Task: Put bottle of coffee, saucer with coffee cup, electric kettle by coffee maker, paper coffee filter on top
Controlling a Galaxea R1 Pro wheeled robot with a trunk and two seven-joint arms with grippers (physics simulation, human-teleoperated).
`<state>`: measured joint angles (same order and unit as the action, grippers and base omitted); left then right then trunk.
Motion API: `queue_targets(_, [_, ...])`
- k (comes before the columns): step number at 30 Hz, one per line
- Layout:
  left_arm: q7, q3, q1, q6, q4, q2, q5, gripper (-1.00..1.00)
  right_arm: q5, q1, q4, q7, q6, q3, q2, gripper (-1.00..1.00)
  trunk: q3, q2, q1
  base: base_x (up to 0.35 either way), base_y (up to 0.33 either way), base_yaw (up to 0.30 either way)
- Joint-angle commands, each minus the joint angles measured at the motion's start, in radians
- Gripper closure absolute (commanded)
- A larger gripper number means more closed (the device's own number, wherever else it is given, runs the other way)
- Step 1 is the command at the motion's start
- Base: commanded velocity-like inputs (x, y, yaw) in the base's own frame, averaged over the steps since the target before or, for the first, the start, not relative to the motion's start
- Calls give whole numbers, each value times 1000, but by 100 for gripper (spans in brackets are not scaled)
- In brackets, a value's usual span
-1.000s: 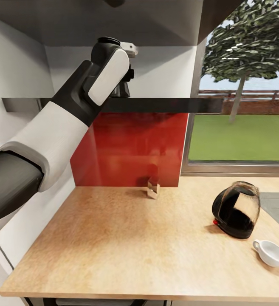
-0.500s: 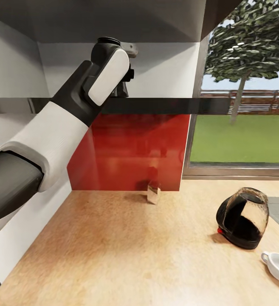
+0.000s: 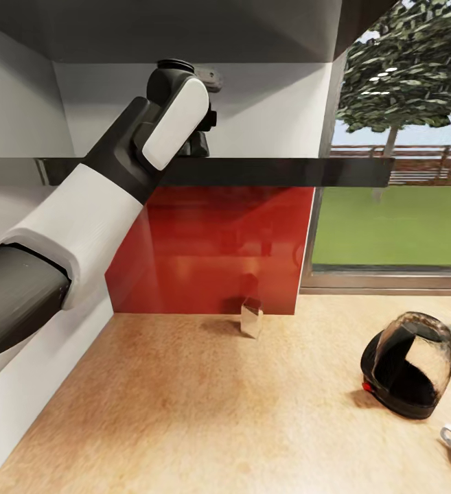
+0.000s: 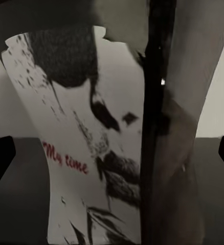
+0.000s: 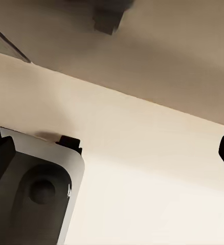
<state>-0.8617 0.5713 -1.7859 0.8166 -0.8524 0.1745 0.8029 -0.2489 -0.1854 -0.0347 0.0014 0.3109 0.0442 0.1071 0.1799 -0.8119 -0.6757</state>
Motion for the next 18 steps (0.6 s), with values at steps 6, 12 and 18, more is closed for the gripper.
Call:
queue_targets(6, [-10,1,-1,1,1,0,9,-100,0,-2,-4,0,7,5,0,-100,2,-1,0,73,40,0])
queue_targets(12, [-10,1,-1,1,2,0,9,-100,0,-2,-4,0,7,4,0,-100,2,-1,0,12,7,0])
queue_targets(18, [-9,1,-1,1,15,0,9,100,0,-2,-4,0,7,4,0,-100,2,-1,0,1,1,0])
